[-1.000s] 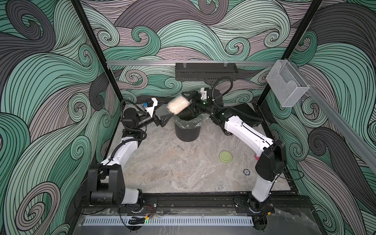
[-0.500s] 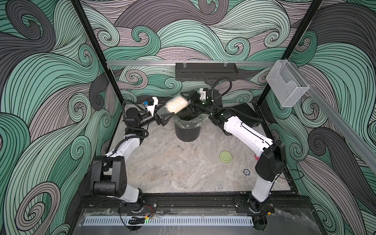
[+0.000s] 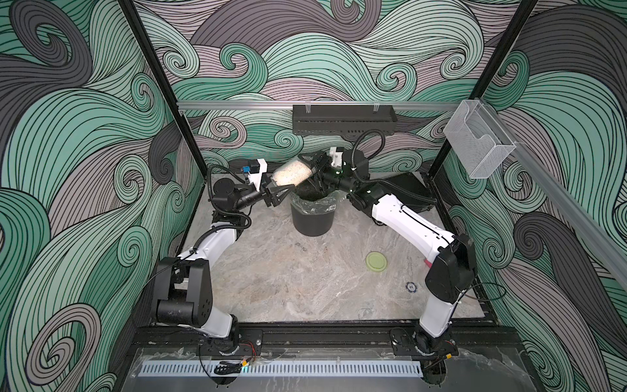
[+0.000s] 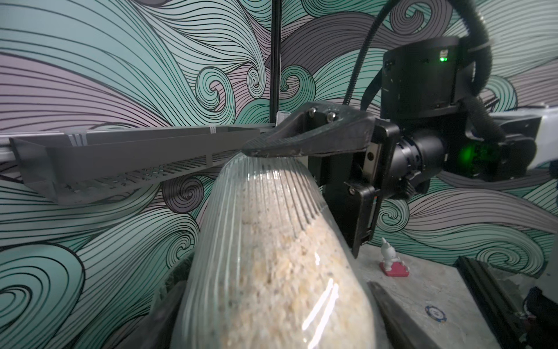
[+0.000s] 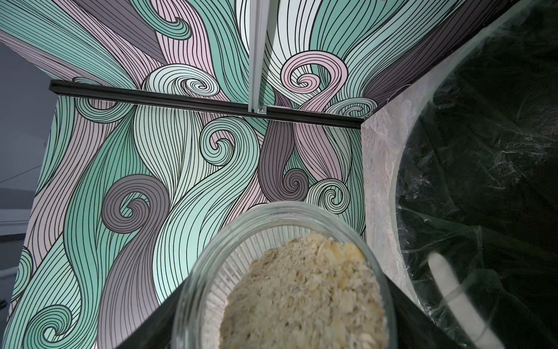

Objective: Empty expired oatmeal from jars
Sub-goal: Pour the expired oatmeal into the trash bin.

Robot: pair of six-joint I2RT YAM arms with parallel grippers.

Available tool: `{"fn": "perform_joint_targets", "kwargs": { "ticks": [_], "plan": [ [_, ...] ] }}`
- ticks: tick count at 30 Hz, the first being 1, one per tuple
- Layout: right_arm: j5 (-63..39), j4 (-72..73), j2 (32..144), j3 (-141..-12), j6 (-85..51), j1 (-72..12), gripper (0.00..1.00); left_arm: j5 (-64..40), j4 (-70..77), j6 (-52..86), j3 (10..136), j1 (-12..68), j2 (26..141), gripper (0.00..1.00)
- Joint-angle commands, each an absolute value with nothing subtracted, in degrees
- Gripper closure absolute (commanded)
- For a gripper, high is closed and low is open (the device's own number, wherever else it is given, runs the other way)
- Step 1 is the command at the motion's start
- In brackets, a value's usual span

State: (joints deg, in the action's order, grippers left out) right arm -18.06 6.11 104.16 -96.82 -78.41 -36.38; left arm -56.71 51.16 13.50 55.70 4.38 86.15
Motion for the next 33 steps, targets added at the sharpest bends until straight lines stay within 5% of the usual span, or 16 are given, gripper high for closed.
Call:
{"fn": "perform_joint_targets", "kwargs": {
  "ticks": [1,6,11,20,33],
  "plan": [
    [-18.63,14.95,102.61,-99.18,-80.11,-36.60,1.00,-56.68,53.57,14.25,57.86,5.10,85.82,0.52],
    [-18.92,14.58,102.40,-98.23,-80.07,-36.62,0.99,-56.06,50.40,12.71,58.70,5.10,84.33,0.73],
    [-18.78,11.95,100.85,-96.76,-79.02,-36.59,0.65,-54.32,42.52,7.64,59.72,5.01,81.91,0.88],
    [-17.40,9.17,97.83,-92.09,-78.69,-36.08,0.41,-51.58,39.60,6.76,60.38,4.81,79.59,0.94],
    [-16.97,7.94,95.95,-88.27,-80.24,-35.59,0.22,-46.71,40.26,7.46,61.95,4.66,79.63,0.98]
  ]
}}
